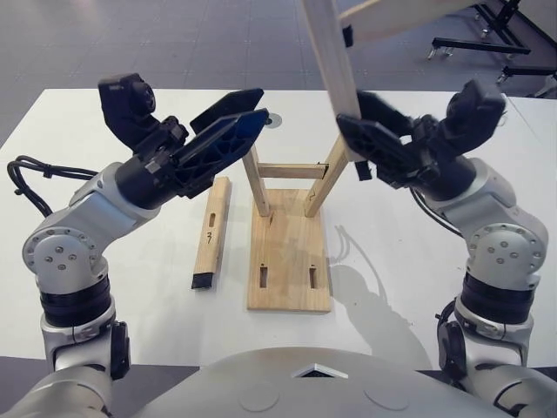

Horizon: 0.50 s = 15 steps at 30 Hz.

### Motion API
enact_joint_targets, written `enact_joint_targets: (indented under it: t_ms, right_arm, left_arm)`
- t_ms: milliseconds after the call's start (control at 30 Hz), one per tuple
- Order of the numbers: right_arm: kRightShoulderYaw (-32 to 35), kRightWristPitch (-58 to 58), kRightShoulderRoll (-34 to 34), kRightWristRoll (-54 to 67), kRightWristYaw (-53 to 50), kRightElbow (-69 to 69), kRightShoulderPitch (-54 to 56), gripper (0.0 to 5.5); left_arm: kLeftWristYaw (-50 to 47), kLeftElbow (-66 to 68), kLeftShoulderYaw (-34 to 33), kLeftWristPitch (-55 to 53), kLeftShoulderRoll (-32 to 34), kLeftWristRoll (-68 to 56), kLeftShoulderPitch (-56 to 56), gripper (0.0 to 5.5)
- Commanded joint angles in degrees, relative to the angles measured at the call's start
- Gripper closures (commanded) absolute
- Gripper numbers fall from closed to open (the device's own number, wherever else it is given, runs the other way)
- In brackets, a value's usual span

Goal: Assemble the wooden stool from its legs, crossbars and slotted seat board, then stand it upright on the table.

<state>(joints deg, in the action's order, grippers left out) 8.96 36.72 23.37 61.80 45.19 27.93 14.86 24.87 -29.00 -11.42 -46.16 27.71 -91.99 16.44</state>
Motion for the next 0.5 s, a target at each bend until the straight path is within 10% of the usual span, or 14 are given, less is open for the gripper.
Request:
enact_joint_targets:
  t_ms: [33, 500]
  right_arm:
    - [-3.9, -2.0, -1.2, -2.8, 2.2, -0.3, -0.7, 3.38]
    - [-10.1, -2.9, -0.4, -7.5, 7.0, -2.4, -1.2, 3.39]
  left_arm:
    - [-0.3, 1.7, 1.3, -1.2, 1.3, -1.5, 1.8, 1.23]
    - [2.1, 3.6, 2.0, 0.4, 0.1, 3.5, 3.3, 1.23]
